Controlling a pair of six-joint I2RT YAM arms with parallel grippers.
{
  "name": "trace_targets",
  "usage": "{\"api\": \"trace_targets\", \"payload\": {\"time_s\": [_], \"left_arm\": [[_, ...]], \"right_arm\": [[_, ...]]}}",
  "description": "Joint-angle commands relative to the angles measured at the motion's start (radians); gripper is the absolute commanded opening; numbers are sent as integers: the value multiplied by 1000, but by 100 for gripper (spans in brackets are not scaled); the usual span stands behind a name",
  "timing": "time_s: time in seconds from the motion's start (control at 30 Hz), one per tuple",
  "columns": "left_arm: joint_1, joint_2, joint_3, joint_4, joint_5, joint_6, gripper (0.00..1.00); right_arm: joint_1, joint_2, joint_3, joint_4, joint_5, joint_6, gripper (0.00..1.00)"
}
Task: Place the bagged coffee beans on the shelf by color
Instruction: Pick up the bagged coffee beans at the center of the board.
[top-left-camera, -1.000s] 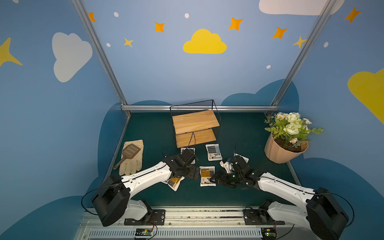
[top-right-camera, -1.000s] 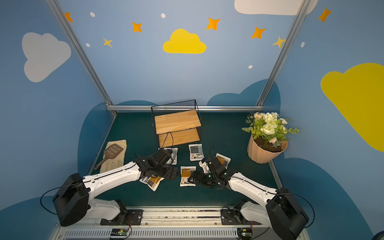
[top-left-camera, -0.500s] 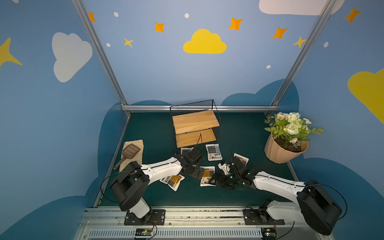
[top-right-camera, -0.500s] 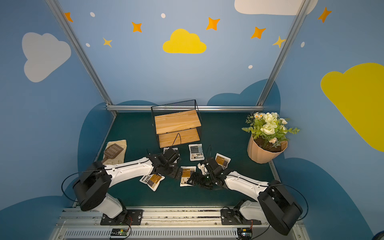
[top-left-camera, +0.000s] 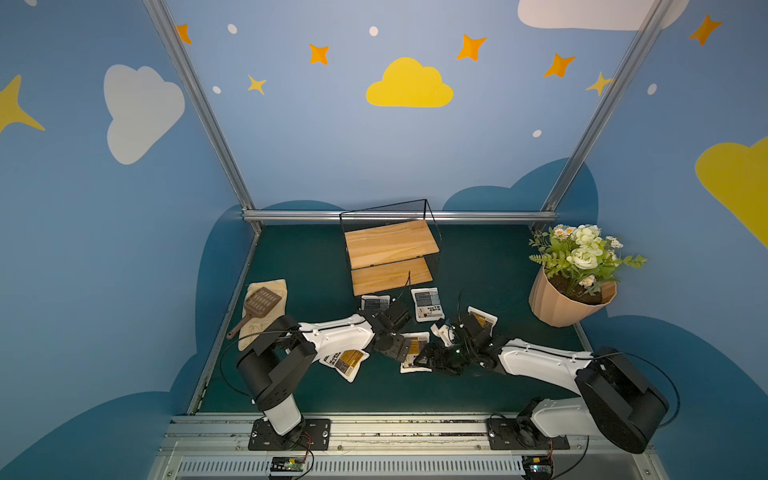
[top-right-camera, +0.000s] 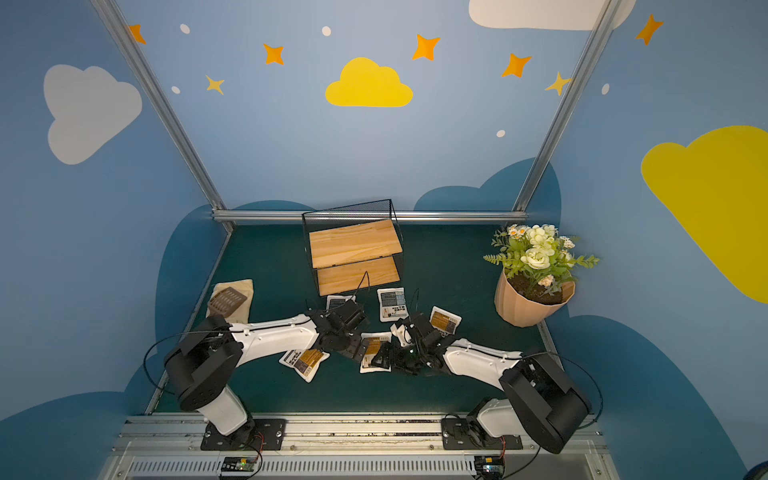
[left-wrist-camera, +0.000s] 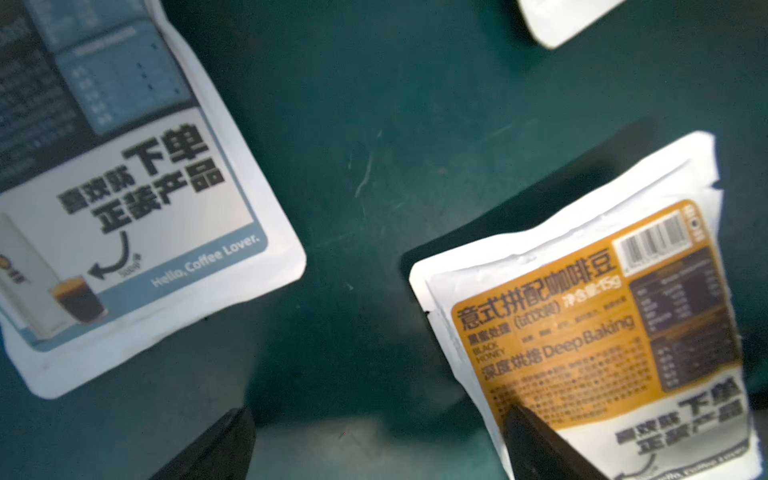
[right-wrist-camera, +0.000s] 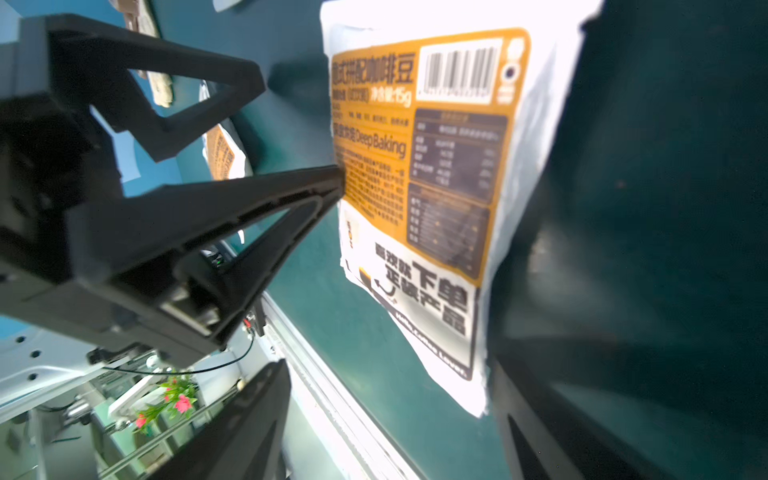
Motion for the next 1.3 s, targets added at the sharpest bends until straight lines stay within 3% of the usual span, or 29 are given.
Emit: {"api": "trace_targets", "payload": {"time_s": [0.0, 0.13, 0.47, 0.83, 1.03, 1.27], "left_arm": [[-10, 15, -13, -12, -20, -6, 100], [-19, 18, -29, -5, -20, -20, 100], [-29, -20, -57, -8, -30, -43, 100], [-27, -130, -5, -116, -106, -80, 100], [4, -221, 28, -163, -151, -106, 100], [111, -361, 60, -186, -151, -107, 100]], "right_arm": [[-6, 36, -12, 7, 22, -11, 74], [-14, 49, -14, 24, 11, -12, 62], [-31, 34, -18, 30, -19, -25, 18], [-55, -40, -15, -27, -43, -45, 0], [-66, -108, 7, -107, -63, -59, 0], [-70, -213, 86, -237, -66, -79, 0]]}}
